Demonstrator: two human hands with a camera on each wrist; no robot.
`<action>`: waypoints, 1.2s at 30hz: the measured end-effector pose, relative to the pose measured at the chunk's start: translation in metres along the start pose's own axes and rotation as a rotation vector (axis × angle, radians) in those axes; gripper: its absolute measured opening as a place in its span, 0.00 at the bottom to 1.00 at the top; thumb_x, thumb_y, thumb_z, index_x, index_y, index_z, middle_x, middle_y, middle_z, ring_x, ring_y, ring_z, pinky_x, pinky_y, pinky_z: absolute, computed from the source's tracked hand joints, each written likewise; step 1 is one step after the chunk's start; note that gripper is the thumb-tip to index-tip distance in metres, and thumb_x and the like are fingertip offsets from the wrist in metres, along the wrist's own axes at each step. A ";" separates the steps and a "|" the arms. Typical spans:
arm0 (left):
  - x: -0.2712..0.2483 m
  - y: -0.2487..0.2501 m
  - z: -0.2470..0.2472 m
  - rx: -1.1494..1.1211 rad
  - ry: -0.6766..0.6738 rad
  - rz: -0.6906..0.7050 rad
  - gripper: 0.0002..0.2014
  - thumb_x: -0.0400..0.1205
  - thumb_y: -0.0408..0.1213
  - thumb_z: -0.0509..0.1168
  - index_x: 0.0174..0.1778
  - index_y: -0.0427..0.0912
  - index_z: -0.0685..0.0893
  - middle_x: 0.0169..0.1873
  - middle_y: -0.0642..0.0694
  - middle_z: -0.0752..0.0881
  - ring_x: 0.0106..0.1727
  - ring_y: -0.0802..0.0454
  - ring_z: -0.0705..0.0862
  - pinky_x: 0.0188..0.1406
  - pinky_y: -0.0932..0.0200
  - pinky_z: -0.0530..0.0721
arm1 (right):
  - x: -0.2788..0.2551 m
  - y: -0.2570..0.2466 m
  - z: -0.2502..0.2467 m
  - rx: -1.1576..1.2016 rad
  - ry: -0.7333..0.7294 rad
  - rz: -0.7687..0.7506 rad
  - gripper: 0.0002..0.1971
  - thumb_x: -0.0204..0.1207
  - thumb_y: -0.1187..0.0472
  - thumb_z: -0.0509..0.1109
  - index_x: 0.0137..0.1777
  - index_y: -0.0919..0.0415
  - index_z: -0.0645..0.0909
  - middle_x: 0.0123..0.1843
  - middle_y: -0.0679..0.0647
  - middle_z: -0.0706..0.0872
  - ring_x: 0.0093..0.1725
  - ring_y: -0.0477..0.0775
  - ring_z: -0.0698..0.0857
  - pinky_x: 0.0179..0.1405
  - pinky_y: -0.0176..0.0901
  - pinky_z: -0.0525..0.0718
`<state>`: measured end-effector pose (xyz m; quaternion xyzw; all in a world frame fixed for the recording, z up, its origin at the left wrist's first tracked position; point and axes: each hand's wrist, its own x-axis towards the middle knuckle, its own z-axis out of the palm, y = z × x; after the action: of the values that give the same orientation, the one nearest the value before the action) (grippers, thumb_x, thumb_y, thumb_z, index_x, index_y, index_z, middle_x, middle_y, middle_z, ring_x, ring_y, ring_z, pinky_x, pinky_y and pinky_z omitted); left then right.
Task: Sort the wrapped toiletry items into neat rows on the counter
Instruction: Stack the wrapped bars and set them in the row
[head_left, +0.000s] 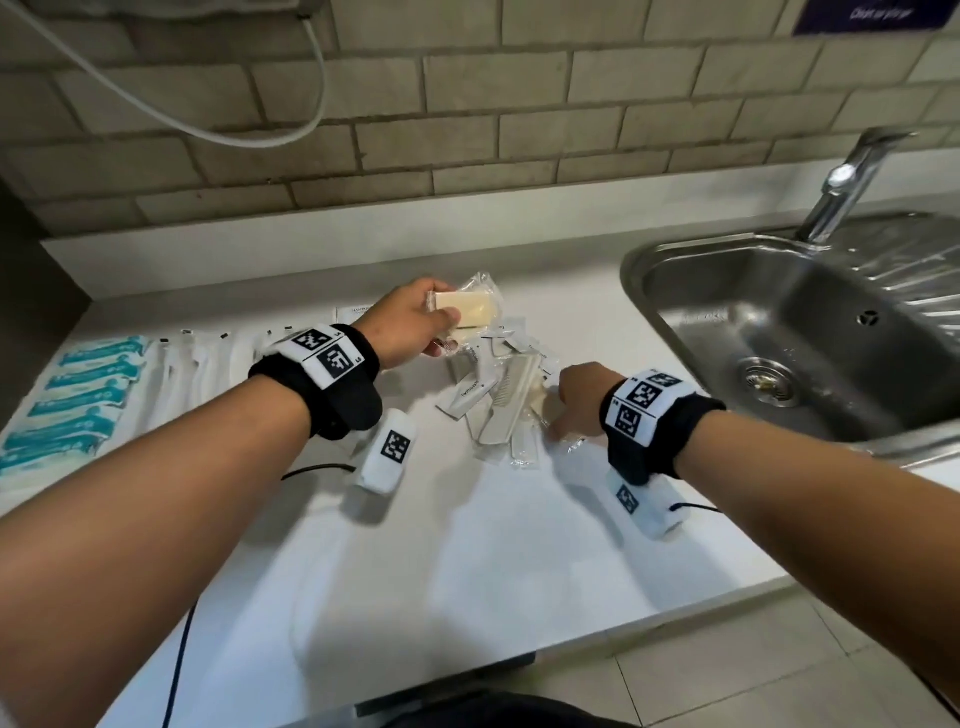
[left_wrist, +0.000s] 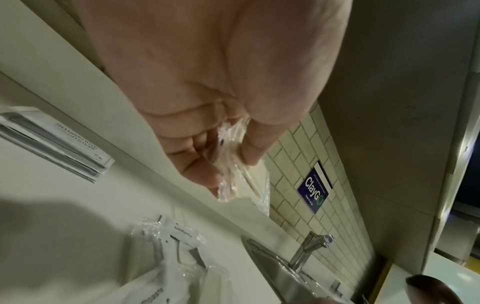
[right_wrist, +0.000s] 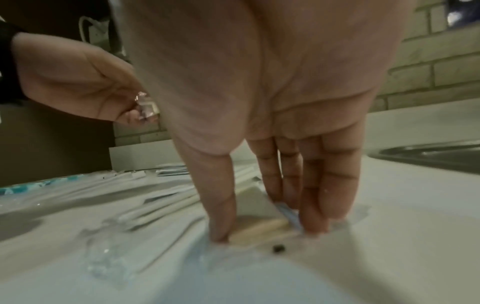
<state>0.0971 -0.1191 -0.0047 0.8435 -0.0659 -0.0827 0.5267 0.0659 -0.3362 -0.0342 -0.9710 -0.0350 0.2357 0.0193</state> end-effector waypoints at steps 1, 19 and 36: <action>-0.001 0.000 0.002 0.015 -0.005 0.001 0.13 0.86 0.34 0.62 0.66 0.43 0.75 0.56 0.37 0.85 0.43 0.42 0.88 0.46 0.49 0.87 | 0.001 0.001 0.003 0.021 0.002 0.006 0.20 0.67 0.49 0.80 0.50 0.62 0.81 0.49 0.56 0.86 0.47 0.59 0.85 0.44 0.44 0.83; -0.006 0.009 0.020 0.084 0.048 -0.006 0.10 0.86 0.36 0.62 0.63 0.48 0.75 0.51 0.45 0.85 0.44 0.47 0.88 0.41 0.59 0.80 | 0.024 -0.001 -0.021 0.239 0.046 -0.212 0.17 0.71 0.62 0.77 0.56 0.59 0.75 0.52 0.55 0.85 0.40 0.53 0.83 0.30 0.35 0.78; -0.019 0.000 0.016 0.084 0.039 -0.029 0.10 0.86 0.35 0.62 0.63 0.45 0.75 0.50 0.41 0.86 0.45 0.47 0.87 0.39 0.60 0.80 | 0.050 0.001 -0.009 -0.067 0.001 -0.072 0.31 0.50 0.44 0.77 0.56 0.54 0.85 0.54 0.53 0.87 0.49 0.58 0.89 0.53 0.51 0.89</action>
<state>0.0747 -0.1293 -0.0103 0.8671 -0.0467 -0.0708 0.4909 0.1143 -0.3337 -0.0490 -0.9693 -0.0780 0.2331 -0.0047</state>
